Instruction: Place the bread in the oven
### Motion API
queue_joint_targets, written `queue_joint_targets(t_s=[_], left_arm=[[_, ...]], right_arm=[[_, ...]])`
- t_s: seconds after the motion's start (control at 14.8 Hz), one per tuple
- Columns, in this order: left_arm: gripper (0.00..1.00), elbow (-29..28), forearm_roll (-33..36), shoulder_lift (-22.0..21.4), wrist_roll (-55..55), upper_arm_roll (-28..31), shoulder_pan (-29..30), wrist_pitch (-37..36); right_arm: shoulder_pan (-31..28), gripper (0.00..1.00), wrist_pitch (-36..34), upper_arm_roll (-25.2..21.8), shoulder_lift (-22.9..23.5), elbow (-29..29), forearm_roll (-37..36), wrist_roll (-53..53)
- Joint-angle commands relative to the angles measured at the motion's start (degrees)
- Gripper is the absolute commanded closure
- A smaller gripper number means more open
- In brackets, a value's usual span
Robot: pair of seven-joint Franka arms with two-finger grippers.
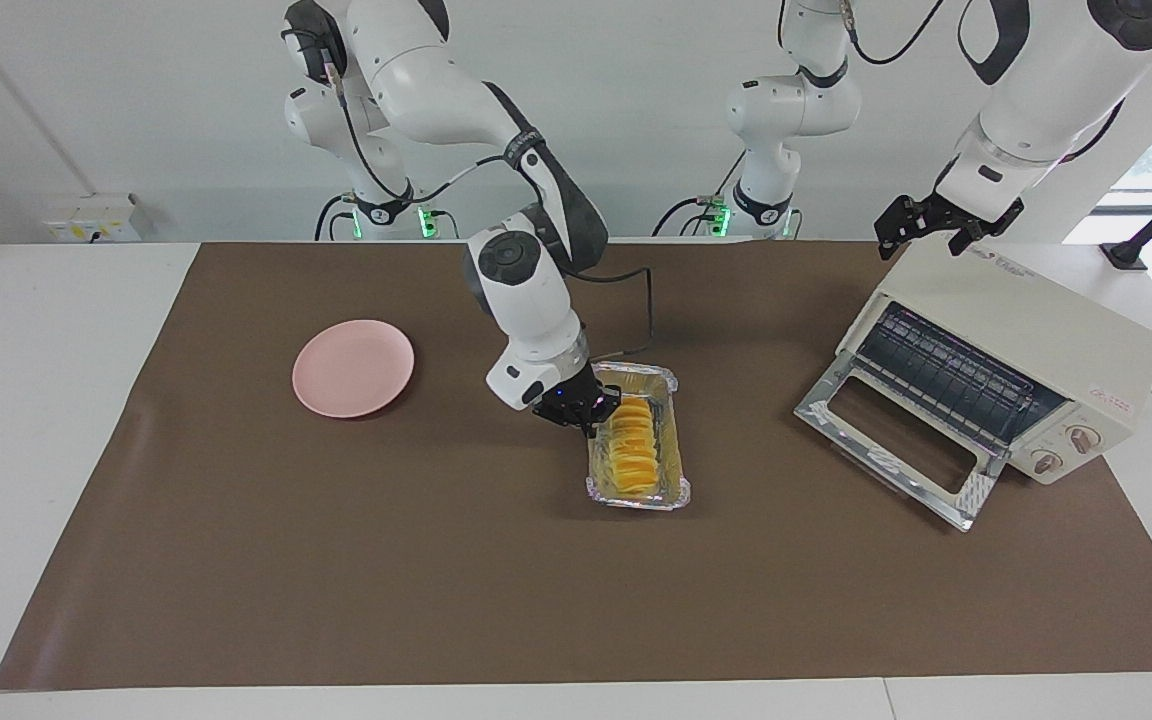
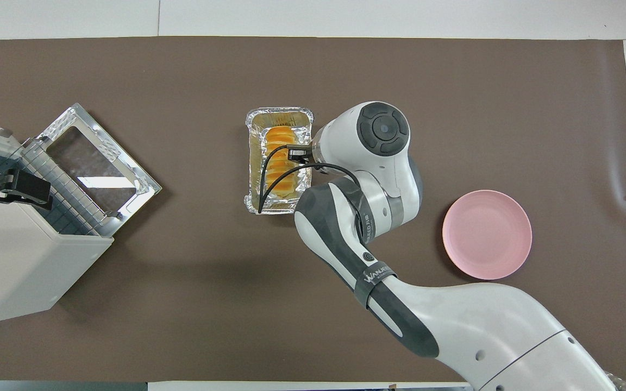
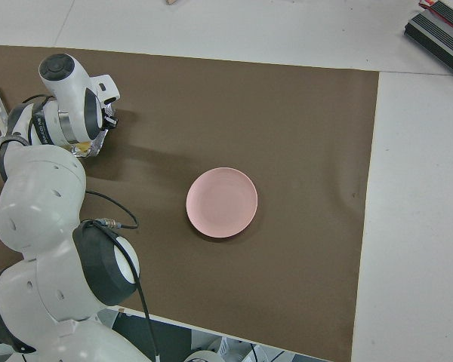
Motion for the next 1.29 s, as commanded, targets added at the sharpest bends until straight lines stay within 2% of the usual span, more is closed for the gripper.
queue_joint_targets(t_s=[0.0,0.14,0.2,0.27,0.54,0.81,1.01,1.22], left_arm=[[0.00,-1.6,-0.7,-1.7,0.2,0.0,0.4,-0.2],[0.00,-1.6,-0.7,-1.7,0.2,0.0,0.4,-0.2],[0.00,-1.6,-0.7,-1.7,0.2,0.0,0.4,-0.3],[0.00,-1.6,-0.7,-1.7,0.2,0.0,0.4,-0.2],[0.00,-1.6,-0.7,-1.7,0.2,0.0,0.4,-0.2],[0.00,-1.6,-0.7,-1.7,0.2,0.0,0.4,-0.2],[0.00,-1.6,-0.7,-1.7,0.2,0.0,0.4,-0.2],[0.00,-1.6,-0.7,-1.7,0.2,0.0,0.4,-0.3]], right_arm=[[0.5,1.00,1.3,-0.2,-3.2,-4.5,0.9,-2.3],[0.8,1.00,1.9,-0.2,-3.3,-5.6,0.9,-4.1],[0.9,0.91,2.0,-0.2,-3.4,-5.6,0.9,-4.0],[0.9,0.01,2.1,-0.2,-3.6,-5.8,0.8,-4.1],[0.3,0.00,1.3,-0.2,-3.5,-5.2,1.1,-3.5],[-3.5,0.00,-4.0,-0.9,-6.0,-3.5,1.1,-3.9],[-9.2,0.00,-7.6,-1.0,-10.3,-3.4,0.6,-5.8],[-18.1,0.00,-15.1,-1.2,-15.5,-3.4,0.1,-15.8]])
